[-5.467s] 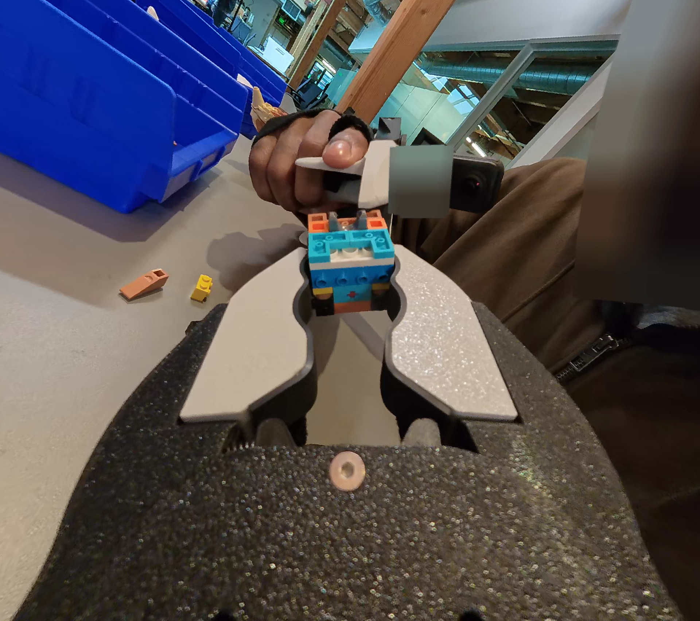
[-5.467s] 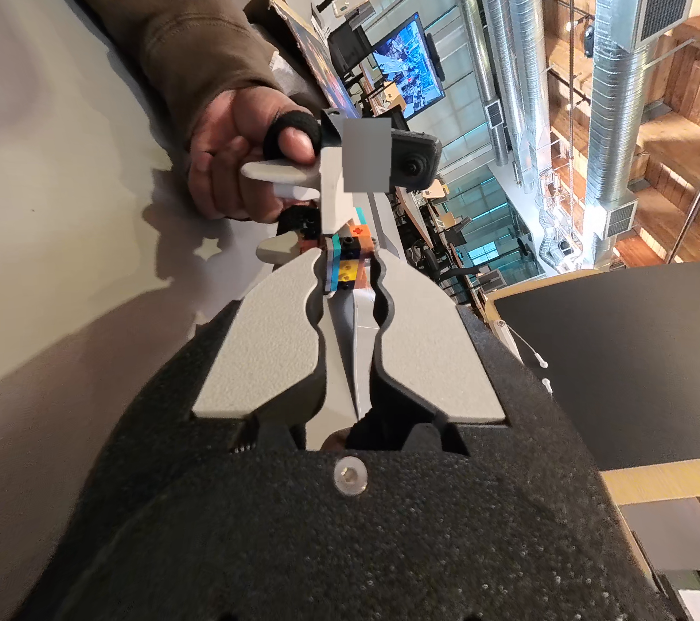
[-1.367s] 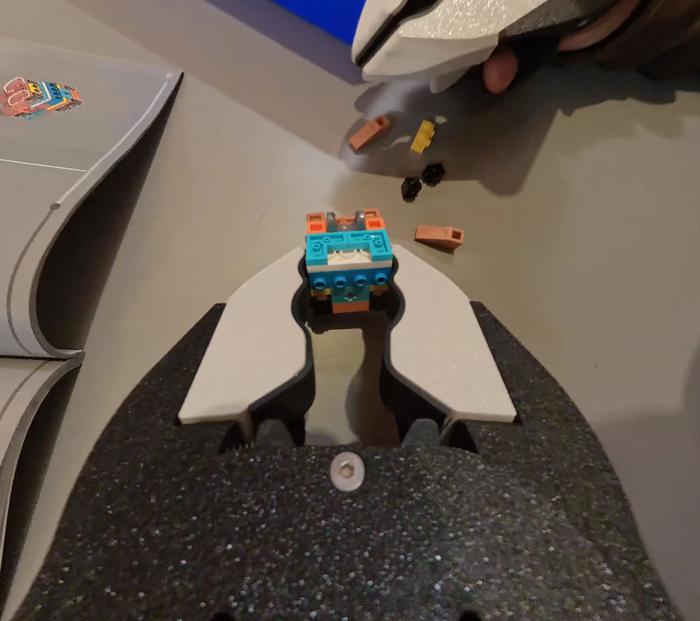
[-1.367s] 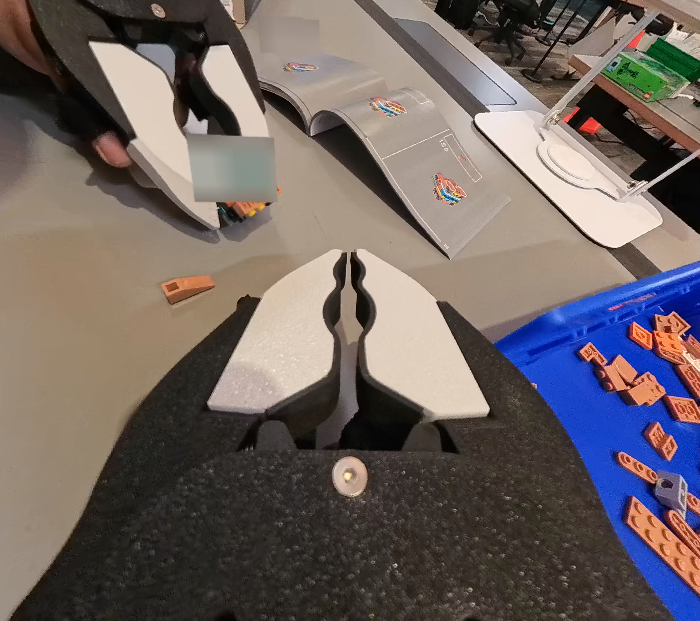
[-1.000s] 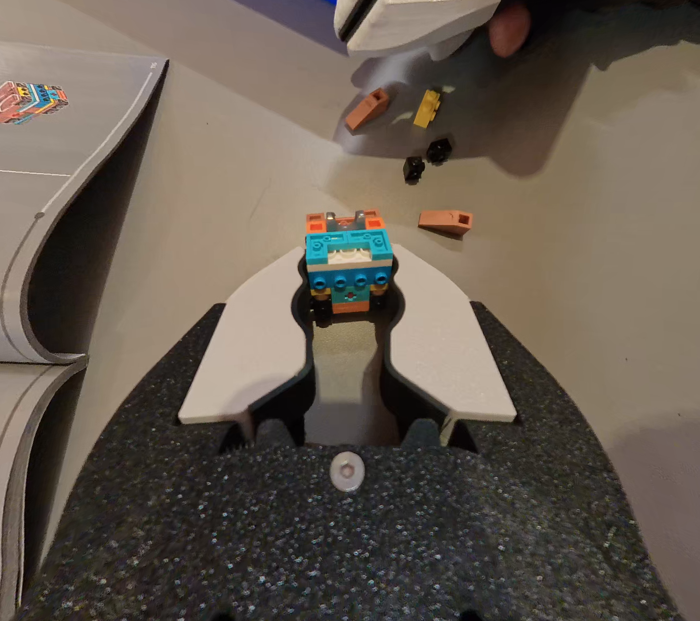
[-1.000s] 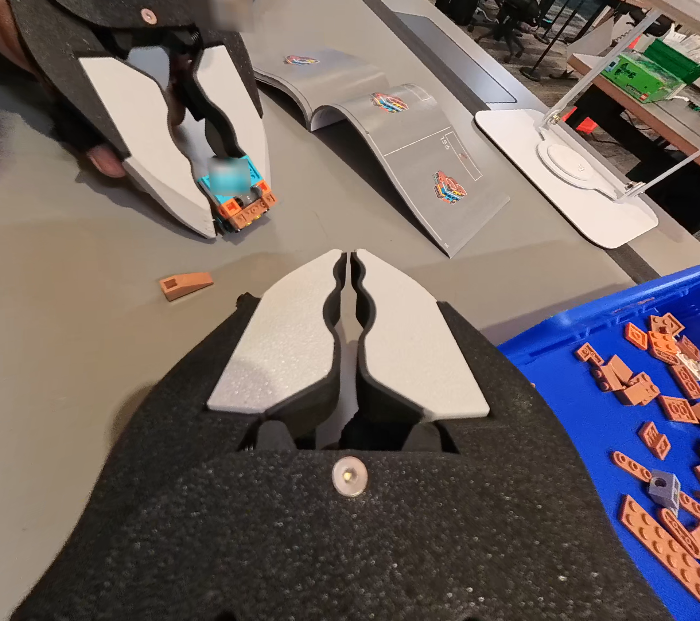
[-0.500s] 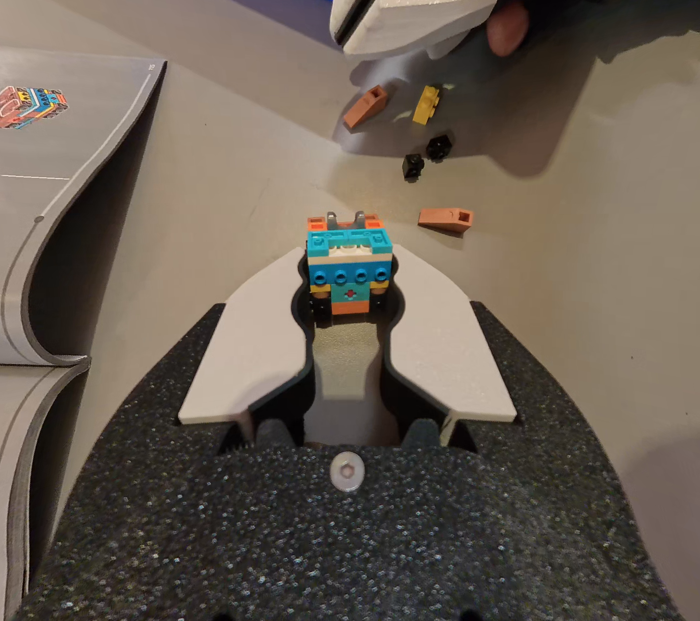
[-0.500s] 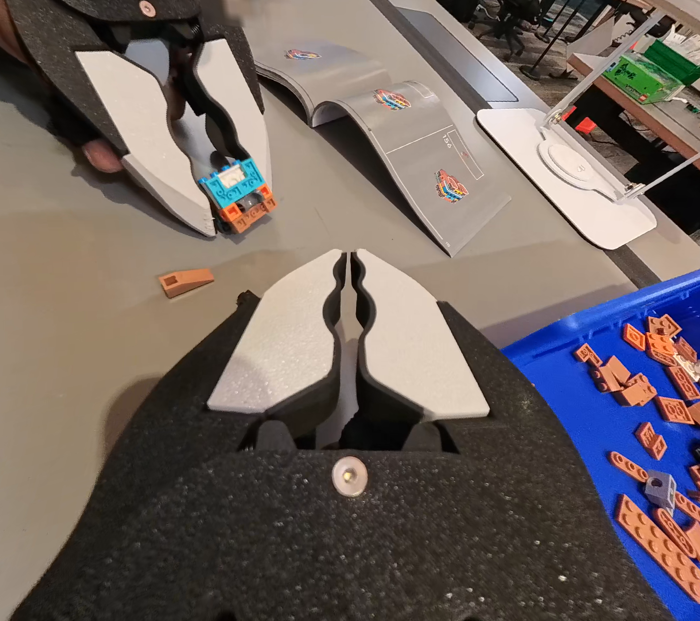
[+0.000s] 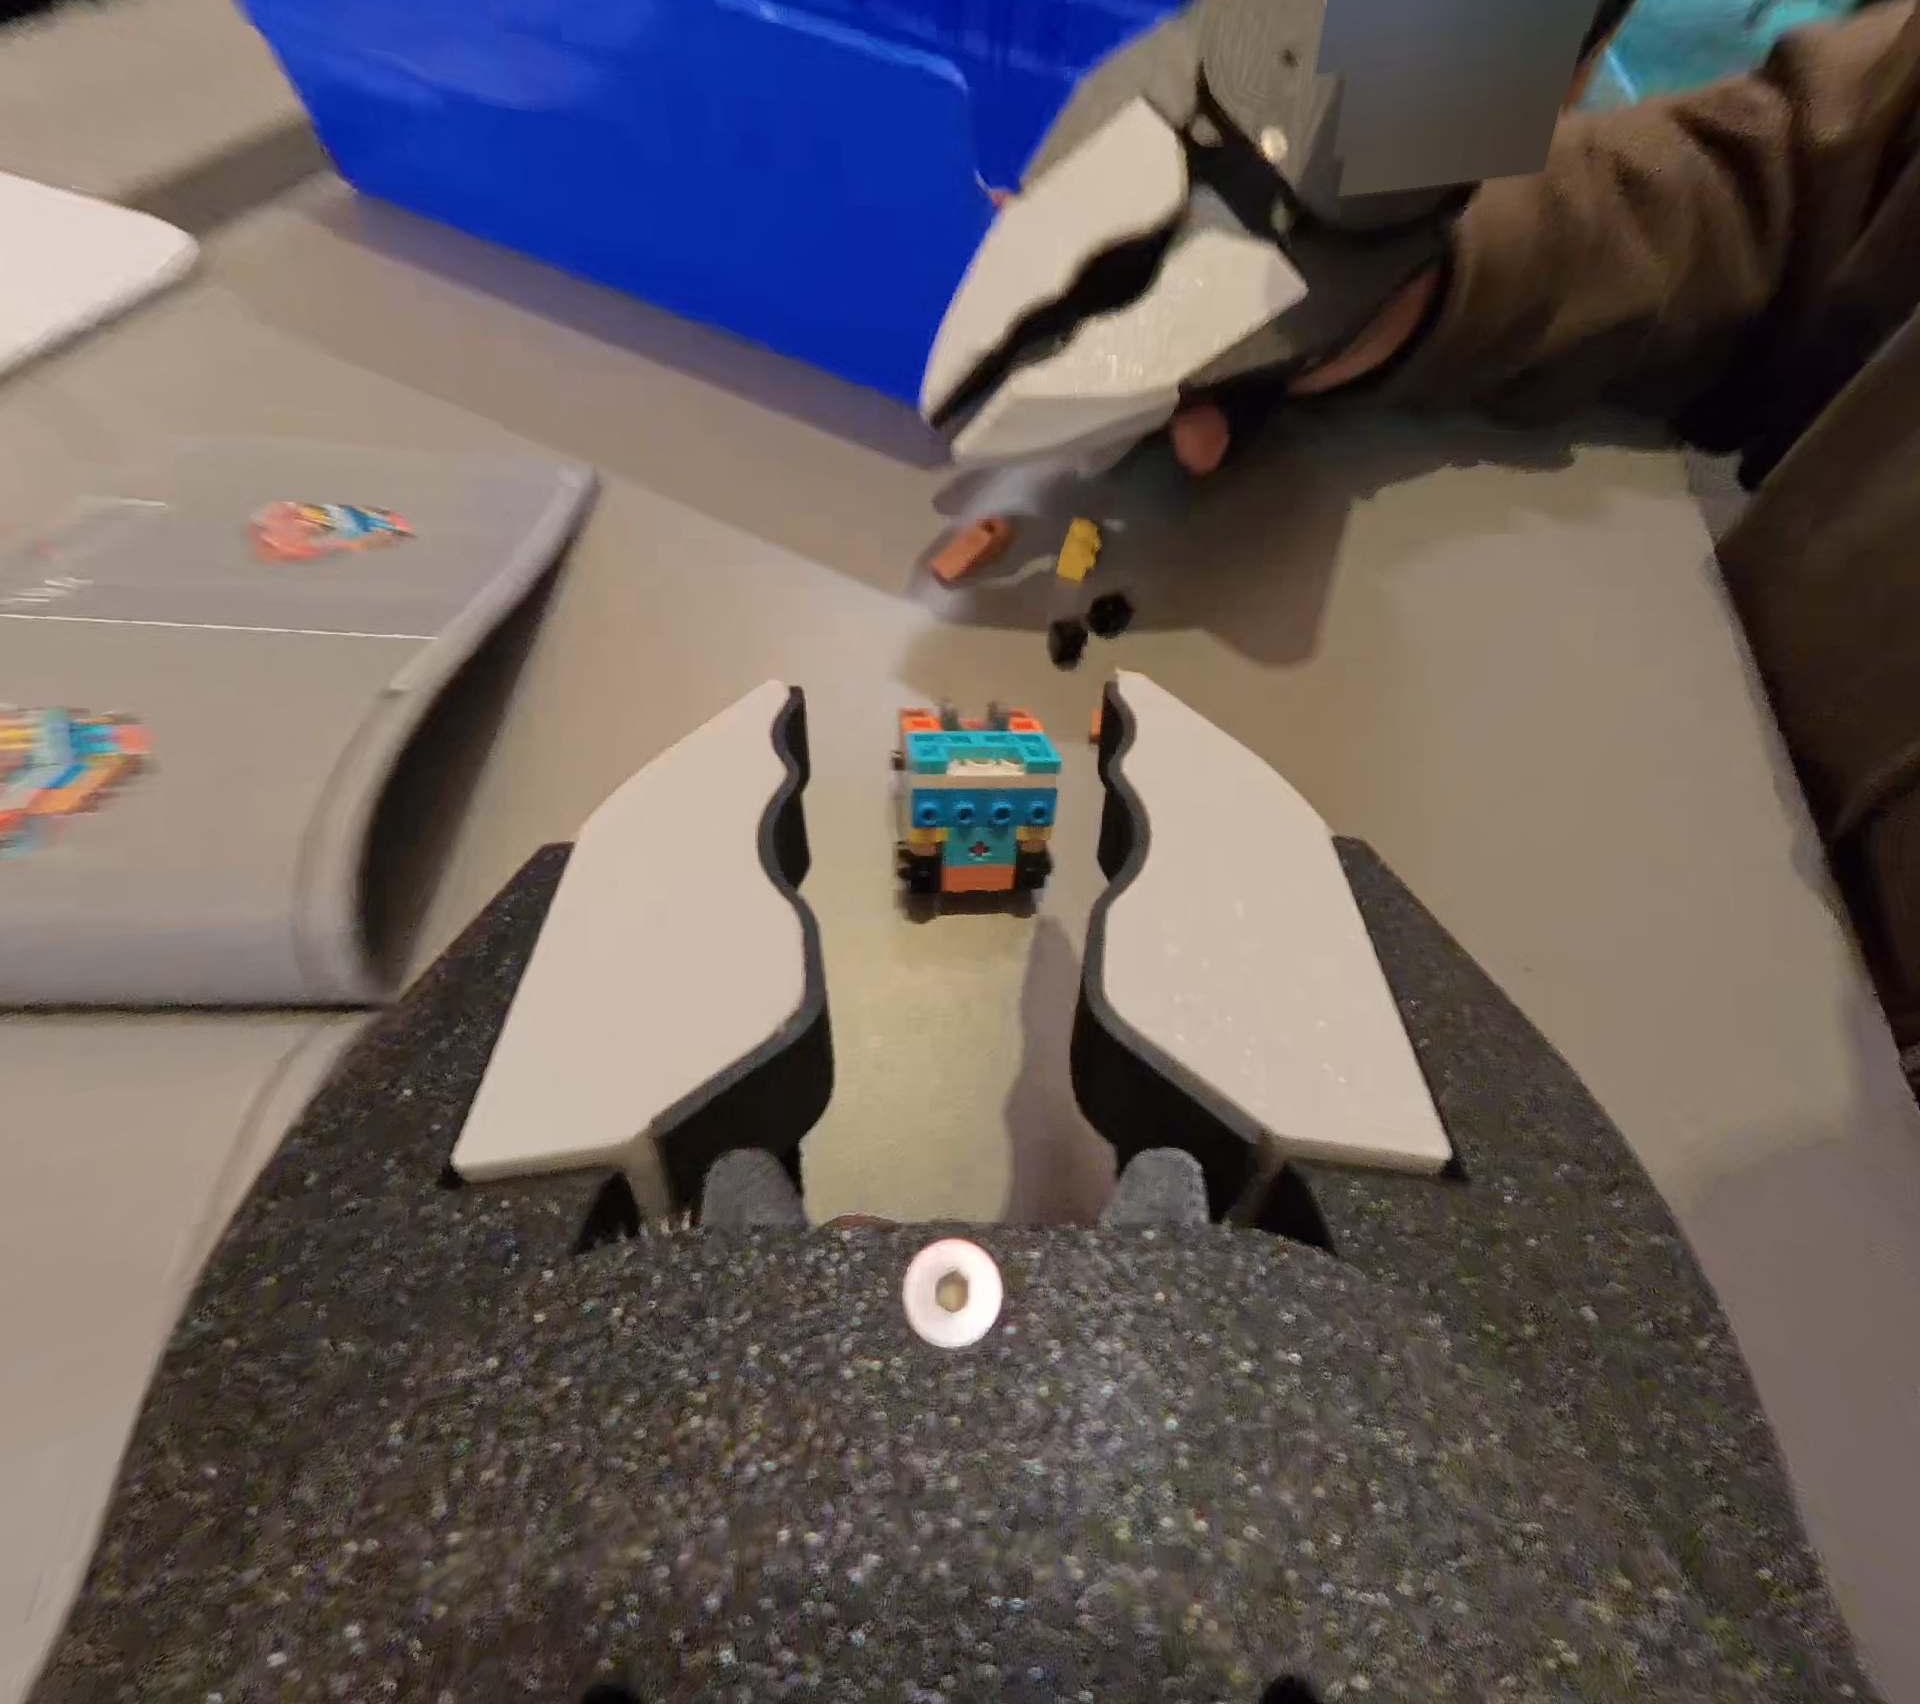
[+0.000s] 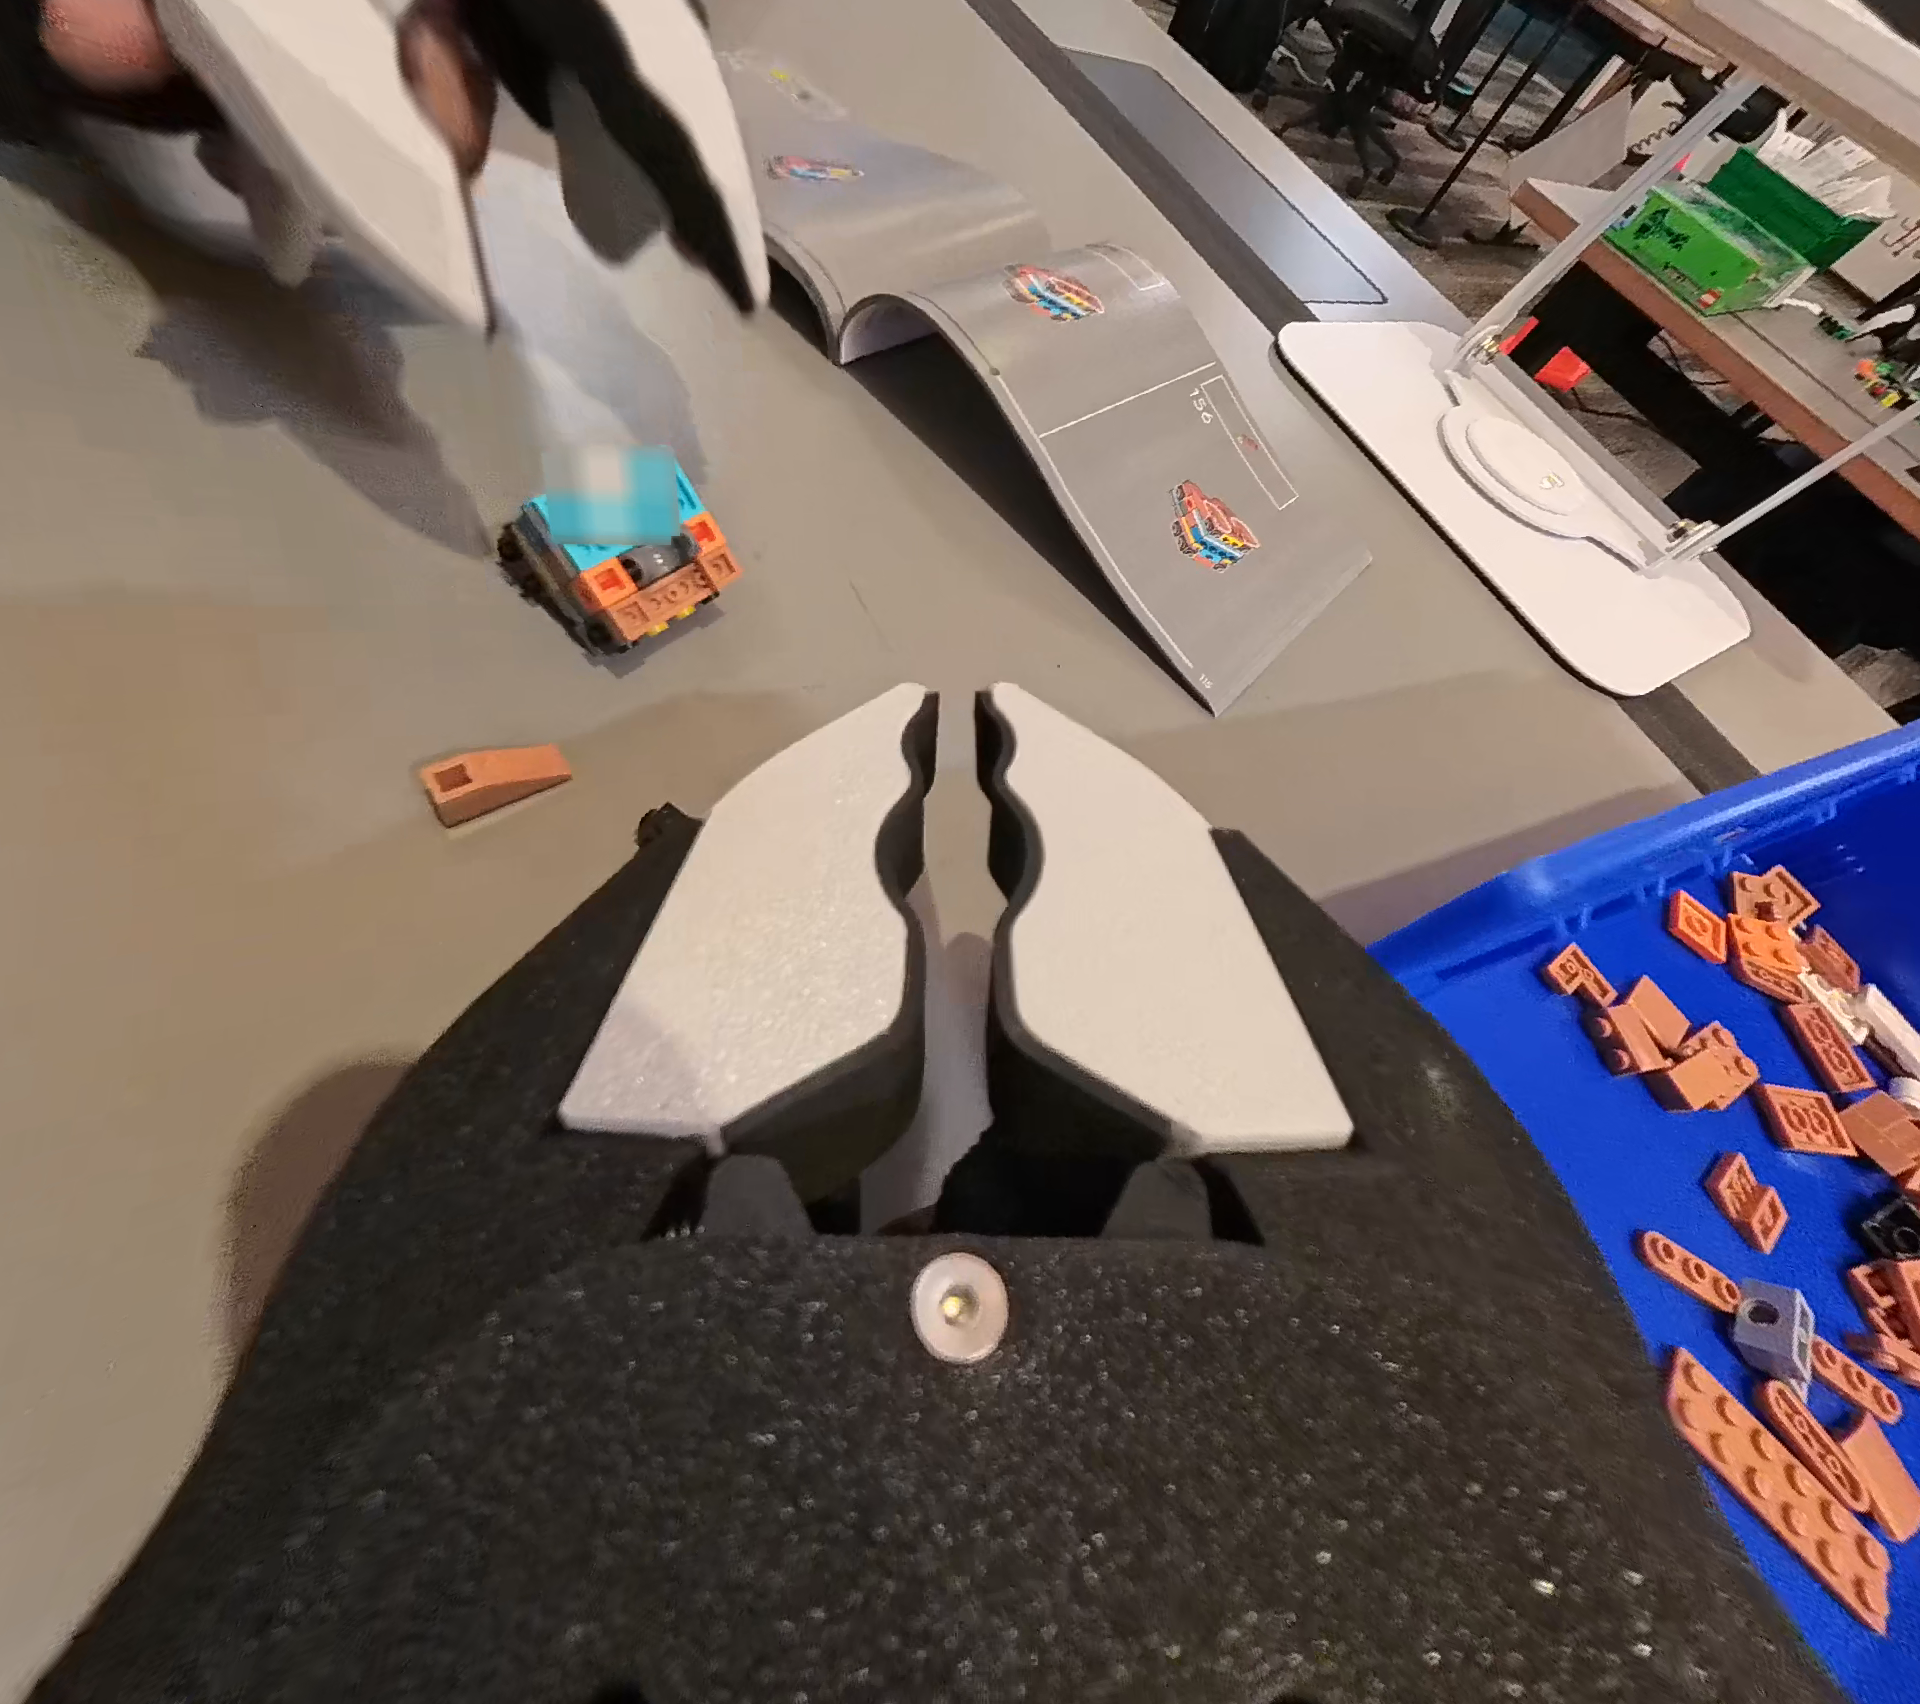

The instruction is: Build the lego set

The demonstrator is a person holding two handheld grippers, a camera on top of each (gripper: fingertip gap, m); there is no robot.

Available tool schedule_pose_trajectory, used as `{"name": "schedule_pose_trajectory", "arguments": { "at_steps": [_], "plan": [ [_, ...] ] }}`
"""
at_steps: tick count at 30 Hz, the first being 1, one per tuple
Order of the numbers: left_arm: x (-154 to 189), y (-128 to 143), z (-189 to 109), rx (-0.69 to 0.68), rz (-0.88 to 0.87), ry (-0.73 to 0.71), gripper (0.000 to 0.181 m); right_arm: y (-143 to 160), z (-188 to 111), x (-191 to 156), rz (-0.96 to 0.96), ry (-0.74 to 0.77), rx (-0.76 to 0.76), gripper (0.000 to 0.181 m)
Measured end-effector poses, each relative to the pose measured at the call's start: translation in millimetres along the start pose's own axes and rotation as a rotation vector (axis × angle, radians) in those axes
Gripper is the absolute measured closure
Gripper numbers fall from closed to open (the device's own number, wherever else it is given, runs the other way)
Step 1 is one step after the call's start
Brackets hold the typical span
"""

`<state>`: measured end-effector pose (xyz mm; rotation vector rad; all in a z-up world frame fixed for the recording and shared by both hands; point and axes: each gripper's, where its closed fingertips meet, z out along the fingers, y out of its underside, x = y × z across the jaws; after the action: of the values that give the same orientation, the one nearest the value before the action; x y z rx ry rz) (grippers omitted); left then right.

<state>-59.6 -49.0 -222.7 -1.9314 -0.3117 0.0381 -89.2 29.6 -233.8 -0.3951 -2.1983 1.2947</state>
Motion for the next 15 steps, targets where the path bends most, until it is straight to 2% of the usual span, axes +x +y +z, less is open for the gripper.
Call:
{"name": "schedule_pose_trajectory", "arguments": {
  "at_steps": [3, 9, 12, 15],
  "plan": [
    [-23, -15, -36, 0.08, -0.003, -0.116, 0.127, -4, 1, 0, -0.002, 0.007, 0.014, 0.173],
    [-73, -1, -97, 0.004, -0.04, -0.402, 0.128, -29, 2, 5, -0.011, 0.038, 0.075, 0.172],
    [-83, -1, -105, 0.014, -0.051, -0.455, 0.128, -33, 5, 7, 0.014, 0.056, 0.076, 0.172],
    [-72, 3, -92, 0.002, -0.055, -0.378, 0.128, -32, 10, 7, 0.037, 0.067, 0.065, 0.172]
  ]
}}
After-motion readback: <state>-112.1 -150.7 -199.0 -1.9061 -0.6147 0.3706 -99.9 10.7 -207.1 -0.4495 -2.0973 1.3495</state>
